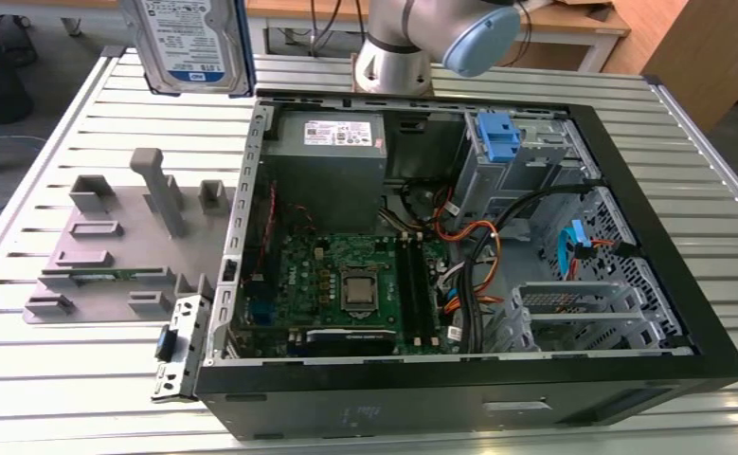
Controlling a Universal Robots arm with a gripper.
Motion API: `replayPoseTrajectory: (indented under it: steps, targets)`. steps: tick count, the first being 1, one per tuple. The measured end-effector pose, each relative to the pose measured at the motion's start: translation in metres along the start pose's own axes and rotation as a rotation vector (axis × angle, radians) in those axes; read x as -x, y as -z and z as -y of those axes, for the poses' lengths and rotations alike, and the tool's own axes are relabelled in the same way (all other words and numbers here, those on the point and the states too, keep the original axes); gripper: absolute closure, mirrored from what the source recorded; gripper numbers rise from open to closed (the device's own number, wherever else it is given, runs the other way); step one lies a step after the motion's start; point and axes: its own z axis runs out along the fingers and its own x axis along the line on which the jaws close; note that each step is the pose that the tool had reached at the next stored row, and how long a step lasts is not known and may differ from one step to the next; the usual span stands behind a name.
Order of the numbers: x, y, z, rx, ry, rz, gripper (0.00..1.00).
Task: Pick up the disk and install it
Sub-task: 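Pick up the disk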
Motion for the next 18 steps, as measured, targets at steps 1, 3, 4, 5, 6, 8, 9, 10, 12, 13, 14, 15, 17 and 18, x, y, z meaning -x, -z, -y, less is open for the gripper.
replayPoseTrajectory:
  steps: [1, 3, 4, 5, 6, 8, 9, 10, 12, 13, 14, 15, 17, 18]
  targets:
    - [0.0, 0.0, 0.0009, 0.0, 0.0, 0.0003, 0.65]
    - [0.0, 0.0, 0.0025, 0.0, 0.0, 0.0009, 0.65]
    - [0.0, 0.0001, 0.0033, 0.0001, 0.0, 0.0012, 0.65]
    - [0.0, 0.0001, 0.004, 0.0, 0.0, 0.0015, 0.65]
    - [0.0, 0.0001, 0.0047, 0.0, 0.0, 0.0017, 0.65]
    - [0.0, 0.0001, 0.0062, 0.0001, 0.0, 0.0022, 0.65]
    - [0.0, 0.0001, 0.0069, 0.0, 0.0, 0.0025, 0.65]
    - [0.0, 0.0001, 0.0076, 0.0001, 0.0, 0.0027, 0.65]
    - [0.0, 0.0001, 0.0089, 0.0, 0.0, 0.0032, 0.65]
    - [0.0, 0.0002, 0.0095, 0.0001, 0.0, 0.0033, 0.65]
    - [0.0, 0.0001, 0.0101, 0.0, 0.0, 0.0035, 0.65]
    - [0.0, 0.0002, 0.0107, 0.0001, 0.0, 0.0035, 0.65]
    - [0.0, 0.0002, 0.0118, 0.0001, 0.0, 0.0037, 0.65]
    - [0.0, 0.0002, 0.0123, 0.0002, 0.0, 0.0037, 0.65]
